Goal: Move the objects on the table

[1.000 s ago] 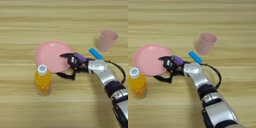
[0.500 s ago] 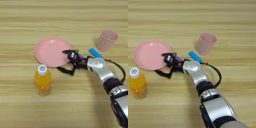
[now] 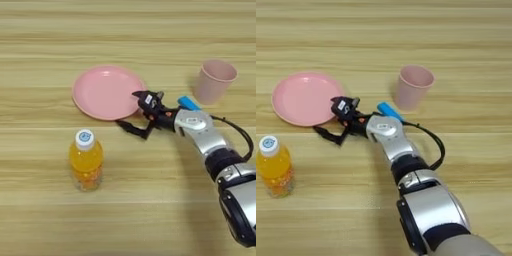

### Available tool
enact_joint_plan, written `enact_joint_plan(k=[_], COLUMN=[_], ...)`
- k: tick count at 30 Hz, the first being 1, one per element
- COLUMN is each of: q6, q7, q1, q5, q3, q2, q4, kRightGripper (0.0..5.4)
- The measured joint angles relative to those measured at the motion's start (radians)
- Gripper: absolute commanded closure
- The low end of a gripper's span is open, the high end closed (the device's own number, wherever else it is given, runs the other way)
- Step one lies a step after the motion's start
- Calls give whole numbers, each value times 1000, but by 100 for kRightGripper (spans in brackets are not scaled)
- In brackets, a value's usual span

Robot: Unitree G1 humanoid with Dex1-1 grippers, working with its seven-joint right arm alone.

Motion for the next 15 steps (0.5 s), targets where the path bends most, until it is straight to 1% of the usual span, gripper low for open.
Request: enact_joint_plan(k=[7,11,15], q6=[-1,-4,-14], q7=[6,55,119], q1=[-1,1,10], q5=[0,4,20], q3=[-4,-6,-7], q2=[3,2,-1], q4=[2,-19,-76], kRightGripper=[3,3,3])
